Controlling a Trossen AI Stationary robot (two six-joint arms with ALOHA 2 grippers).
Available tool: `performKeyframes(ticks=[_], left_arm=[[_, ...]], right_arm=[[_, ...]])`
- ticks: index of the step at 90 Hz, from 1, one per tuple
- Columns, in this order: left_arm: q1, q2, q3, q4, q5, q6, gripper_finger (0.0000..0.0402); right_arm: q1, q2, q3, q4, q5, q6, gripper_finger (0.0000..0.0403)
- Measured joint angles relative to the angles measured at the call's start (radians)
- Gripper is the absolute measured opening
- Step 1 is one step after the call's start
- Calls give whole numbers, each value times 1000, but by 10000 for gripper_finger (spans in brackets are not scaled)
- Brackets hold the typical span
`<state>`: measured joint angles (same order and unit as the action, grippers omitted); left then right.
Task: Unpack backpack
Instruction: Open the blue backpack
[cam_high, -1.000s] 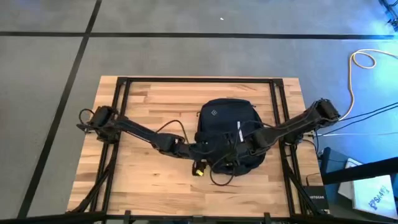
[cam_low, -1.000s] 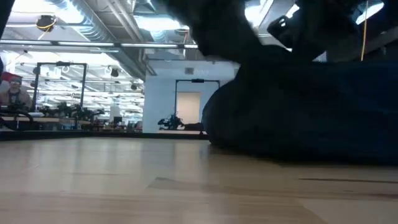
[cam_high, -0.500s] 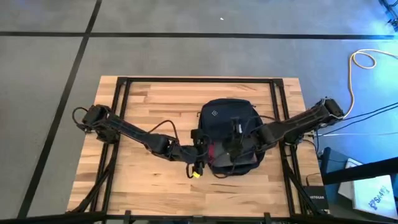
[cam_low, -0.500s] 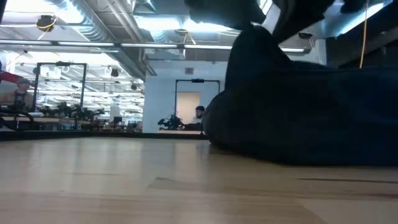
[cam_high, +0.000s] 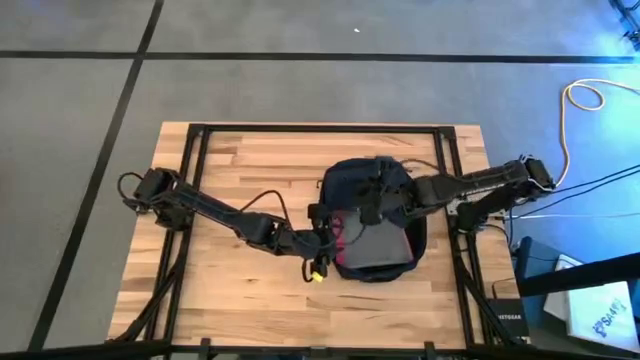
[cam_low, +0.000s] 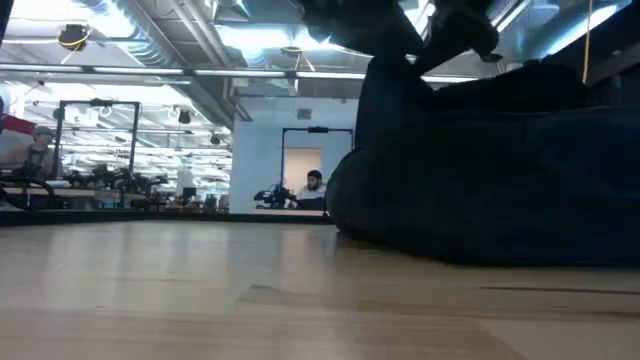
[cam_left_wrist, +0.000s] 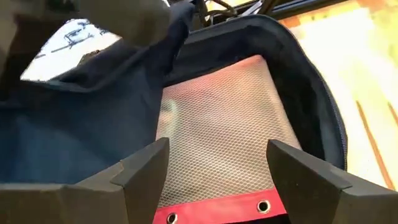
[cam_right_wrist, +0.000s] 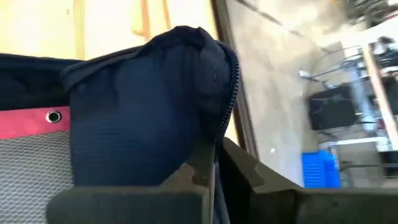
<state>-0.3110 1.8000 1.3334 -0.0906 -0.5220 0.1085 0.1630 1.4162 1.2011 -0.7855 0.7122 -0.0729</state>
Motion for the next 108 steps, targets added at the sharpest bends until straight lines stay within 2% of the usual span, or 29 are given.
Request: performKeyframes(ticks=[19,33,47,53,69,81,93,108], left_arm=[[3,0,0,-5,1,-7,255],[20,0,-1,-18,2,-4,255],[49,0,-6,-33,2,-81,255],[62,0,-21,-29,1,-102,255],[85,1,-86,7,2,-136,255],[91,2,-143,68,20,-159,255],[90,2,-174,103,25,-174,255],[88,2,-181,105,25,-179,255]], right_arm=[[-157,-36,0,131,-89,-162,0],[-299,-101,0,297,-221,-265,0],[-497,-115,0,323,-424,-268,0],[-579,-104,0,354,-480,-269,0],[-780,-71,0,468,-500,-270,0],[-890,-9,0,512,-530,-202,0],[-949,84,0,537,-591,-168,0],[-956,214,0,628,-602,-142,0]])
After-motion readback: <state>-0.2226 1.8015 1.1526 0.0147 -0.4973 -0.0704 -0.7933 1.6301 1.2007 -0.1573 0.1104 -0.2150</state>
